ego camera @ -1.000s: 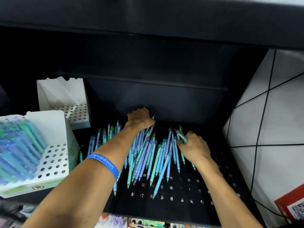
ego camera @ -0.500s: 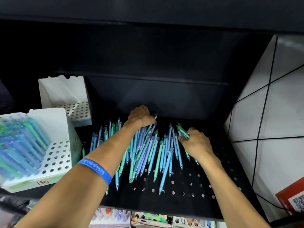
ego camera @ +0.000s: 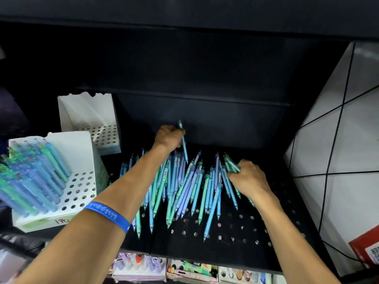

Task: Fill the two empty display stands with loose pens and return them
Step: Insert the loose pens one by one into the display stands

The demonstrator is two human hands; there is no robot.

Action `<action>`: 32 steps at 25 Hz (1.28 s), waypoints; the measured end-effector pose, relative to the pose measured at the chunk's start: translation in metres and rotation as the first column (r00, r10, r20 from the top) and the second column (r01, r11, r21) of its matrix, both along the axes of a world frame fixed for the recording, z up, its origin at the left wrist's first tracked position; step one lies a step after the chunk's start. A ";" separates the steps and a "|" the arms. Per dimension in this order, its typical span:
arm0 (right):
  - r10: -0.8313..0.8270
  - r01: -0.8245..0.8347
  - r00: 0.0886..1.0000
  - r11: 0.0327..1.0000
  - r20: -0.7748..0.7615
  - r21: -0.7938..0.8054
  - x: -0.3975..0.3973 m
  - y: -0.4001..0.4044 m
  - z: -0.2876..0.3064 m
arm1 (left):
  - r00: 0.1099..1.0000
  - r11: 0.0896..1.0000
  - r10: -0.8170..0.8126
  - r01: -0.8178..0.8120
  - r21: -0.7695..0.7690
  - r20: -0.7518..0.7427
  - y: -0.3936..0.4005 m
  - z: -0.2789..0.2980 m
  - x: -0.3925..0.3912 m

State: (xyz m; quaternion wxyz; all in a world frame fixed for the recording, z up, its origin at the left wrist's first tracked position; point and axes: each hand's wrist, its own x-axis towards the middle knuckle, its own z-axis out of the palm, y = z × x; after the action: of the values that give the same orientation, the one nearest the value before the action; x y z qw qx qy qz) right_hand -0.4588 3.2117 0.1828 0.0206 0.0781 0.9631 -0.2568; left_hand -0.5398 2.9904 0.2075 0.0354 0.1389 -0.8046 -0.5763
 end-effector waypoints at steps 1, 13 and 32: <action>0.000 0.000 1.000 1.000 -0.004 0.001 0.000 -0.001 0.000 | 0.999 0.998 0.051 -0.050 0.035 -0.010 -0.001 -0.001 -0.002; 0.022 -0.022 1.000 1.000 -0.005 0.021 0.000 -0.002 0.000 | 0.963 0.554 -0.099 0.262 -0.790 0.250 0.008 0.026 0.019; 0.002 -0.002 1.000 0.998 0.003 0.055 0.009 -0.012 0.007 | 0.944 0.654 -0.285 0.317 -0.686 0.164 0.006 -0.009 0.055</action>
State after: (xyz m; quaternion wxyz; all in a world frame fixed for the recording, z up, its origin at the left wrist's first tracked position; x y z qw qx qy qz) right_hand -0.4496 3.1998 0.1897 0.0202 0.0783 0.9699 -0.2299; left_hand -0.4853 2.9962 0.1981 -0.0270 -0.0085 -0.9750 -0.2202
